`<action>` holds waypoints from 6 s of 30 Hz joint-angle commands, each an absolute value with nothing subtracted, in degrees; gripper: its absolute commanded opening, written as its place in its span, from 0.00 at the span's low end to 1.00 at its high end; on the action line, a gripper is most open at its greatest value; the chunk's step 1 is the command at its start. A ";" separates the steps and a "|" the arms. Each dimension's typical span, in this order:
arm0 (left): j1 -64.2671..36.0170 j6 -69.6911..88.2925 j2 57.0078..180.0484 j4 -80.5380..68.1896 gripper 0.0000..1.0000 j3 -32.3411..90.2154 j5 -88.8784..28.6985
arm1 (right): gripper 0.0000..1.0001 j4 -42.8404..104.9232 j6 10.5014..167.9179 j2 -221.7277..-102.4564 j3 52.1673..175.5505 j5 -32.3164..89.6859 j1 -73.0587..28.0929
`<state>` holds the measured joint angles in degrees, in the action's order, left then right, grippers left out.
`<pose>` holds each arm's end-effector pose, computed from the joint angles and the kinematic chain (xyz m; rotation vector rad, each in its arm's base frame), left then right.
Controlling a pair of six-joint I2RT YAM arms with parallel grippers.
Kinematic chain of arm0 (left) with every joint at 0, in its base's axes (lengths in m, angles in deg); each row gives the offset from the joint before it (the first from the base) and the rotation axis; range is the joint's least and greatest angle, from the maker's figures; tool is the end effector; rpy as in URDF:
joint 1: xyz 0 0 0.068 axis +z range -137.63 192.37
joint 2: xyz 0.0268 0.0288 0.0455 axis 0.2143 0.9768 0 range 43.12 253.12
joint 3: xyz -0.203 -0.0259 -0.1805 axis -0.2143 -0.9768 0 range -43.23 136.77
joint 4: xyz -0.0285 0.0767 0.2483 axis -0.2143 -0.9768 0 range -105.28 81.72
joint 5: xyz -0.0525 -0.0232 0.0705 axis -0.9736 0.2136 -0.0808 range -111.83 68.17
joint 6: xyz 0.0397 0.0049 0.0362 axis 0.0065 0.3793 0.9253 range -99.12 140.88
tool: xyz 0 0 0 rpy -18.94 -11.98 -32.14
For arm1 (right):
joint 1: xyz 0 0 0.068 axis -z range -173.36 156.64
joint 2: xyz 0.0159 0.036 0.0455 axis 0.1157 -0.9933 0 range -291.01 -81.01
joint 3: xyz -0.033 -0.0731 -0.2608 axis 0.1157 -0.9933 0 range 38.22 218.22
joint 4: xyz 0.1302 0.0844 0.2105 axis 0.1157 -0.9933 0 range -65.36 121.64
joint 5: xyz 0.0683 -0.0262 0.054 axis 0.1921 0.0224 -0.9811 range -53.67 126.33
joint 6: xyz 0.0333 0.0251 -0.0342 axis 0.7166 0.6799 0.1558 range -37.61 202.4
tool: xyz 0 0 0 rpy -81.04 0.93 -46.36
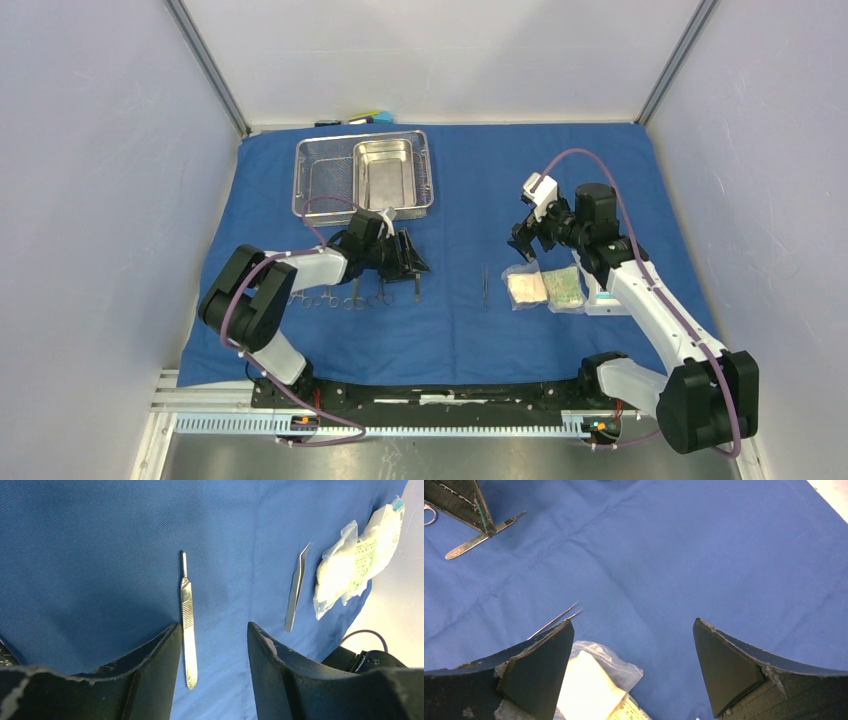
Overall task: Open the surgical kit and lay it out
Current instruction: Place the medical item in the surgical kit, then pick up the medical item from the container.
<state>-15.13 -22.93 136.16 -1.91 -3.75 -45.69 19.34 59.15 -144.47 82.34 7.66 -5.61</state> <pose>0.2596 -0.1514 0.1375 -0.1541 2.5811 -1.0312 0.2335 0.0682 0.2699 -0.9054 1.8668 0.4126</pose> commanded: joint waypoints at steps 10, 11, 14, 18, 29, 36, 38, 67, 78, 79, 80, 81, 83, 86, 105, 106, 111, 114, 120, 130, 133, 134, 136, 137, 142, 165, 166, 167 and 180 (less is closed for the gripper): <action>-15.18 -19.65 134.10 -10.77 0.62 -1.29 -41.96 | 0.97 21.34 59.46 -144.56 82.94 6.42 -5.31; -15.15 -19.22 133.94 -10.97 0.63 -0.99 -41.96 | 0.97 21.33 59.46 -144.70 83.03 6.31 -5.25; -14.90 -17.23 133.30 -12.32 0.67 0.34 -41.58 | 0.97 21.17 59.37 -144.84 83.53 6.35 -5.31; -14.32 -12.80 132.33 -14.82 0.77 3.14 -40.76 | 0.97 20.75 59.06 -145.02 84.13 6.42 -5.31; -13.52 -1.28 127.60 -22.18 1.00 12.15 -34.63 | 0.97 19.76 55.16 -145.34 86.47 7.35 -5.32; -9.63 3.40 126.42 -27.90 1.00 22.00 -29.74 | 0.97 22.88 56.08 -146.47 87.97 5.84 -5.48; -7.79 4.53 127.20 -29.51 1.00 25.36 -29.90 | 0.97 24.46 56.77 -146.85 87.89 5.52 -5.51; -2.30 14.81 178.96 -54.33 0.96 82.41 -18.60 | 0.97 28.83 56.57 -158.28 83.56 1.35 -5.87; -2.39 14.66 186.99 -55.87 0.96 91.19 -14.94 | 0.97 25.75 54.98 -160.89 84.99 1.33 -5.83; -2.39 14.51 187.80 -56.43 0.96 91.81 -14.62 | 0.97 25.74 54.90 -161.06 84.98 1.34 -5.84; -2.39 14.44 188.17 -56.76 0.96 92.03 -14.22 | 0.97 25.74 54.89 -161.25 85.00 1.34 -5.78; -2.39 14.44 188.23 -56.84 0.96 91.80 -13.65 | 0.97 25.73 54.89 -161.38 84.98 1.26 -5.79; -2.39 14.62 188.23 -56.81 0.97 91.32 -12.25 | 0.97 25.74 54.80 -161.70 85.08 1.17 -5.79; -2.39 15.39 187.75 -56.36 0.97 90.43 -10.83 | 0.97 25.73 54.71 -162.28 85.08 1.04 -5.84; -2.65 15.96 184.70 -51.32 0.91 87.84 -13.52 | 0.97 26.43 54.53 -162.98 84.21 0.77 -5.84; -2.65 15.89 184.92 -50.48 0.91 87.98 -12.82 | 0.97 26.47 54.52 -162.88 84.15 0.81 -5.79; -1.74 13.02 186.92 -49.26 0.94 90.54 -12.31 | 0.97 26.45 54.23 -162.68 83.84 1.08 -5.83; -1.25 11.83 187.76 -48.34 0.94 91.32 -12.78 | 0.97 26.44 54.18 -162.84 83.93 1.06 -5.83; -1.12 11.20 189.42 -47.21 0.97 92.14 -10.67 | 0.97 26.39 54.18 -163.20 83.93 1.15 -5.81; -0.90 8.87 190.54 -48.27 0.97 91.93 -12.70 | 0.97 26.36 54.01 -163.38 83.89 1.34 -5.84; -0.81 8.91 189.14 -48.02 0.95 89.00 -14.49 | 0.97 26.44 54.03 -163.40 83.88 1.30 -5.82; -0.81 9.00 188.50 -47.86 0.93 87.97 -15.12 | 0.97 26.51 54.02 -163.42 83.76 1.30 -5.76; -0.81 9.40 187.36 -47.33 0.86 86.45 -16.98 | 0.97 26.55 54.01 -163.63 83.83 1.13 -5.81; -0.81 9.61 186.90 -47.30 0.82 86.12 -17.44 | 0.97 26.57 54.08 -163.73 83.85 1.12 -5.80; -0.75 10.74 185.21 -47.28 0.69 84.76 -17.87 | 0.97 26.63 54.18 -163.52 83.78 1.08 -5.77; 0.48 14.82 183.05 -47.68 0.21 83.76 -18.34 | 0.97 26.89 55.32 -162.34 83.84 0.11 -5.81; 0.57 14.82 183.09 -47.81 0.17 83.93 -18.60 | 0.97 26.89 55.32 -162.35 83.84 0.14 -5.83; 0.68 14.74 182.98 -47.83 0.12 83.90 -18.85 | 0.97 26.85 55.32 -162.33 83.85 0.20 -5.81; 0.75 15.30 178.58 -47.74 0.02 83.70 -21.20 | 0.97 26.89 55.94 -161.72 84.24 0.11 -5.83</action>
